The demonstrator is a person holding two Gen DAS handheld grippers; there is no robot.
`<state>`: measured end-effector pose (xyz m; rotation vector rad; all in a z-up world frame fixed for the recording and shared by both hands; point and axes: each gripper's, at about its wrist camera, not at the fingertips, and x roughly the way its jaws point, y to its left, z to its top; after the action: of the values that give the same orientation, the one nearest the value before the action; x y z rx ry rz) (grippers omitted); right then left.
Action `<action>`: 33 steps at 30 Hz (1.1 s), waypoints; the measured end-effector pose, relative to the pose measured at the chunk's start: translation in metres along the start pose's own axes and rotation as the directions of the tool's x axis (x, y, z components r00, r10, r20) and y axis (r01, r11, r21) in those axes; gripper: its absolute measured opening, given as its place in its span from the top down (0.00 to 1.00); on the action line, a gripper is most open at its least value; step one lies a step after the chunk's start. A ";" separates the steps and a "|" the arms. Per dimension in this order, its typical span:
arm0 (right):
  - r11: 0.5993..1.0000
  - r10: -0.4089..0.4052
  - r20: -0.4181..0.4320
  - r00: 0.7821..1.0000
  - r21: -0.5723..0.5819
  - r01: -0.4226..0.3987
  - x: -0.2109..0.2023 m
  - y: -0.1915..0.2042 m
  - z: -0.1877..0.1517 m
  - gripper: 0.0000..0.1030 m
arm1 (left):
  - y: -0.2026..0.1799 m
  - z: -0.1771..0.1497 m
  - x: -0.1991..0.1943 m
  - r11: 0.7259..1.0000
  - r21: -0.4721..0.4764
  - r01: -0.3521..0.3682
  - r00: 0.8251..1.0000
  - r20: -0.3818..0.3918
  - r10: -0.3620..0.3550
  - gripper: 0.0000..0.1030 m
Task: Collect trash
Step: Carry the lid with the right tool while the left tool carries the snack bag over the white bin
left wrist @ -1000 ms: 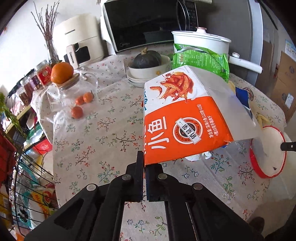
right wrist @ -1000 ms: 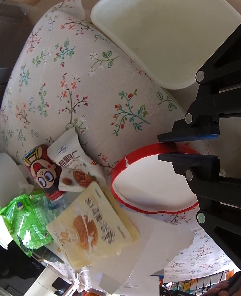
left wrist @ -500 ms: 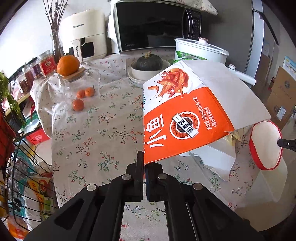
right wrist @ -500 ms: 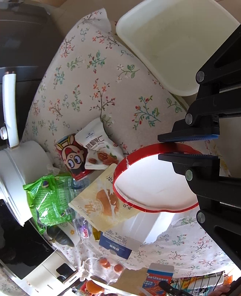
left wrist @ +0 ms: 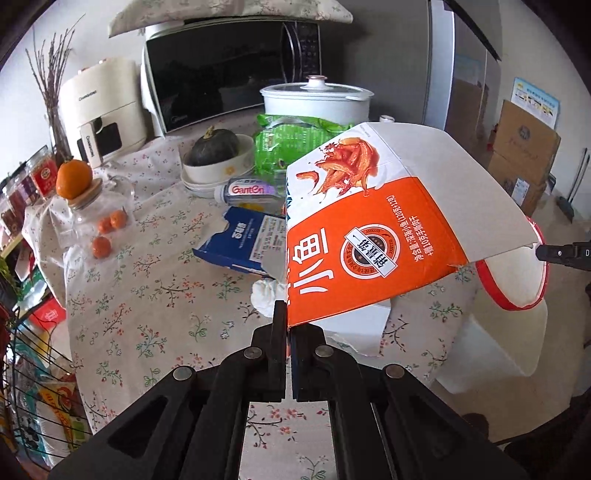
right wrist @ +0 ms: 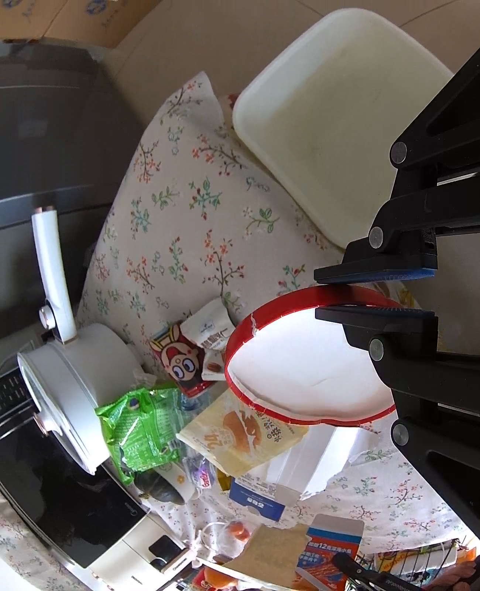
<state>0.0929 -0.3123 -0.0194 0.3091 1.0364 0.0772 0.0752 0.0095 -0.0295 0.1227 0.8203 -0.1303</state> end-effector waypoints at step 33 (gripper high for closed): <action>0.924 -0.207 0.027 0.978 0.334 0.187 -0.119 -0.234 -0.083 0.91 | -0.308 -0.029 0.064 0.841 0.466 0.274 0.958 -0.206 -0.199 0.98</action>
<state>-0.0584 -0.5424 -0.0270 0.5060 1.0122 -0.2901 0.0468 -0.2931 -0.1142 0.5187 0.9379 -0.5742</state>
